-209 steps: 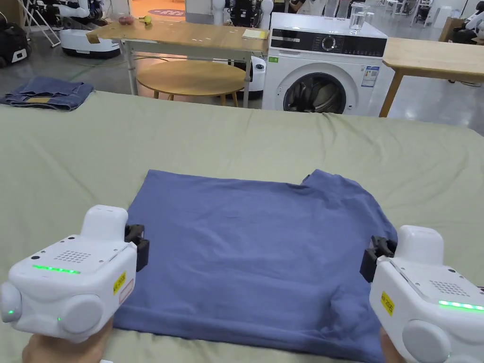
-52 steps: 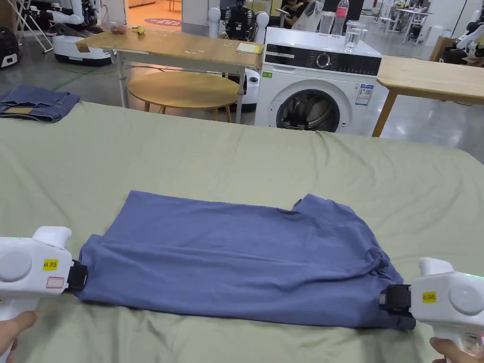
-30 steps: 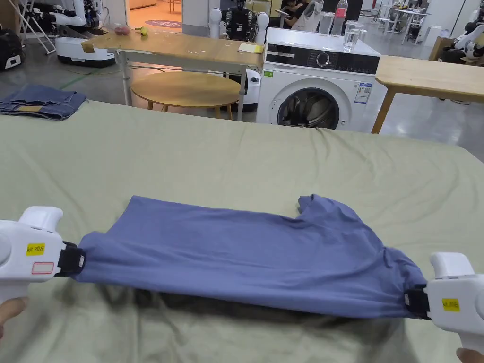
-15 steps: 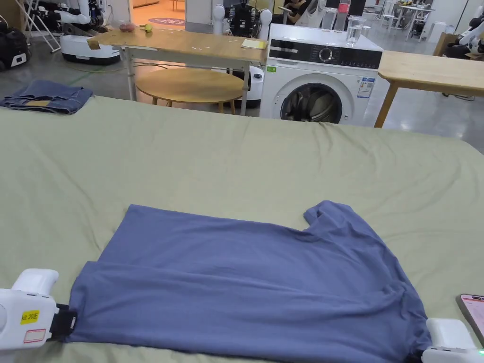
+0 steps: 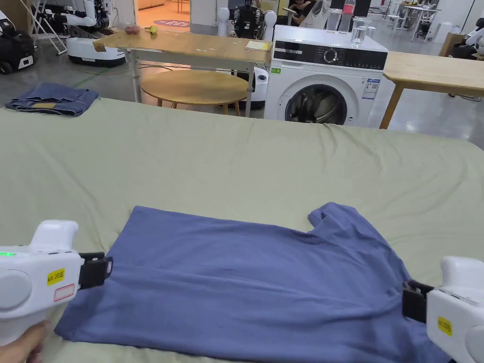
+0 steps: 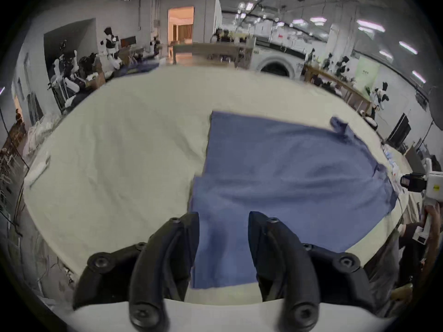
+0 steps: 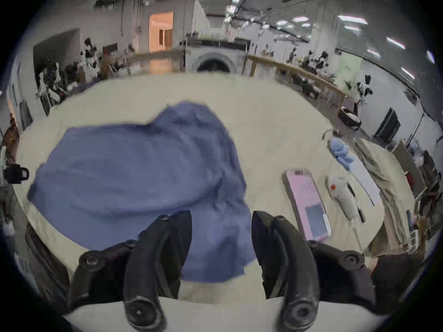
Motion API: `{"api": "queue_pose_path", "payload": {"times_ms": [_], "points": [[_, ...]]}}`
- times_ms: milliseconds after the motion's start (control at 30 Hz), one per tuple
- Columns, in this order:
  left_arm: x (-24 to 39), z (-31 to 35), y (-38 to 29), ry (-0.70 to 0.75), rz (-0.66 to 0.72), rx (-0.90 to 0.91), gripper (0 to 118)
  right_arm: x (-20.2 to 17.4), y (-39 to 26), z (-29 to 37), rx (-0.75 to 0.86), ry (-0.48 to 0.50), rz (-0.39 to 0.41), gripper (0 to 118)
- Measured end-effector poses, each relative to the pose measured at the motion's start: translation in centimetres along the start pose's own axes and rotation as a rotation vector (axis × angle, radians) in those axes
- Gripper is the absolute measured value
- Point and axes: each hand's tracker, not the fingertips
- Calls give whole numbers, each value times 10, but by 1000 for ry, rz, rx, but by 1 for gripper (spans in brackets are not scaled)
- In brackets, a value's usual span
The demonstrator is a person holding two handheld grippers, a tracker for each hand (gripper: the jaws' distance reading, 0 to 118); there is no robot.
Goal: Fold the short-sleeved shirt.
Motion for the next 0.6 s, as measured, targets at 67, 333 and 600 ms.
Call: {"api": "queue_pose_path", "payload": {"times_ms": [67,333,600], "points": [[13,0,0,9,-22,90,39,-16,5,0,85,38,-13,46],[35,-5,10,8,28,227,0,-59,14,-11,219,89,-56,0],[9,-71,72,15,12,100,0,-77,28,-40,169,137,-52,0]]}}
